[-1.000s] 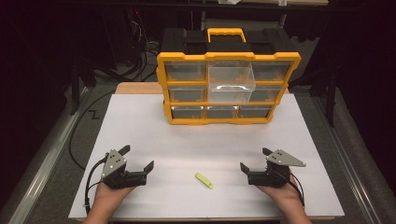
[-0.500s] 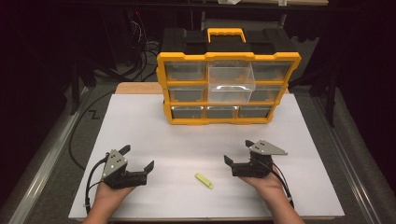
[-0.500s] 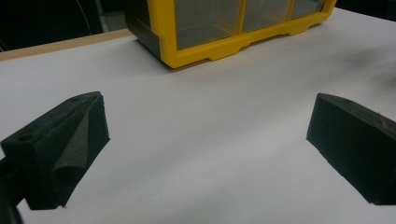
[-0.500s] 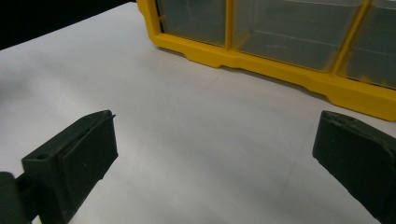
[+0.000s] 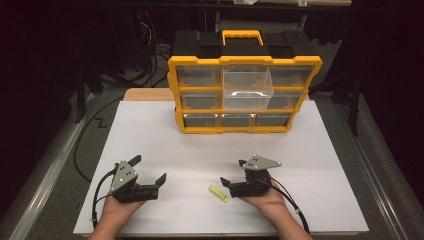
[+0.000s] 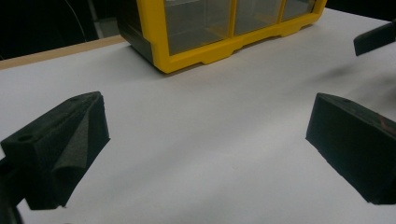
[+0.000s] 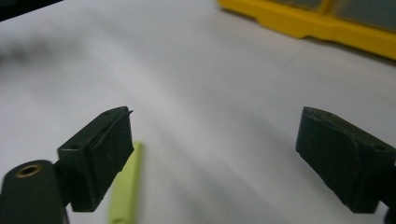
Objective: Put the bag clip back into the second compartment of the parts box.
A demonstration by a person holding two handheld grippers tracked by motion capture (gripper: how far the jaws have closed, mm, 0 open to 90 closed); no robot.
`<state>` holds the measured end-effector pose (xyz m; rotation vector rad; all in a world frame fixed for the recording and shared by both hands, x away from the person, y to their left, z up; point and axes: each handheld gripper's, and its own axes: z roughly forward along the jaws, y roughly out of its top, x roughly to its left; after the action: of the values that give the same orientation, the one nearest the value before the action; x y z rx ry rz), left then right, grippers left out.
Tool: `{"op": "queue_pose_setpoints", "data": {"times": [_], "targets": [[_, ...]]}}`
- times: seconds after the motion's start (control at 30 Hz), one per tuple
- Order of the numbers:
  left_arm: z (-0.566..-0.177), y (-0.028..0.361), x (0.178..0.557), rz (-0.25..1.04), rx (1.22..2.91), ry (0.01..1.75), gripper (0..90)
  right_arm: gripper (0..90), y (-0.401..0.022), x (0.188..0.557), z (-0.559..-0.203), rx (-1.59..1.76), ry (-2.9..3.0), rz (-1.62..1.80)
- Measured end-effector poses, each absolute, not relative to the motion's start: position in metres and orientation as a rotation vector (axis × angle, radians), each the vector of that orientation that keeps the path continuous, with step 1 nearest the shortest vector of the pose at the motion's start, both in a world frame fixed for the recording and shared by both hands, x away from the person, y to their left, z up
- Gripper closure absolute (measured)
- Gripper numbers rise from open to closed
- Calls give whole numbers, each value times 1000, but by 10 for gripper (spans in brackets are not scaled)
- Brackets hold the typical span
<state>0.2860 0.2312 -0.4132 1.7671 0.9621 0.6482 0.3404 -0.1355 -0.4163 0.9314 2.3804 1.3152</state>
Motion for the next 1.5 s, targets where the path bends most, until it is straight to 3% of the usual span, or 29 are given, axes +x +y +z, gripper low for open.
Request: {"op": "queue_pose_setpoints", "data": {"times": [0.17, 0.53, 1.5], "targets": [[-413, 231, 285, 653, 1769, 953, 6, 219, -128, 330, -419, 885, 2452, 1348], [-412, 231, 284, 648, 1761, 951, 7, 900, -128, 311, -418, 798, 2546, 1335], [-410, 232, 282, 646, 1744, 934, 8, 900, -114, 304, -430, 666, 2662, 1125]]}}
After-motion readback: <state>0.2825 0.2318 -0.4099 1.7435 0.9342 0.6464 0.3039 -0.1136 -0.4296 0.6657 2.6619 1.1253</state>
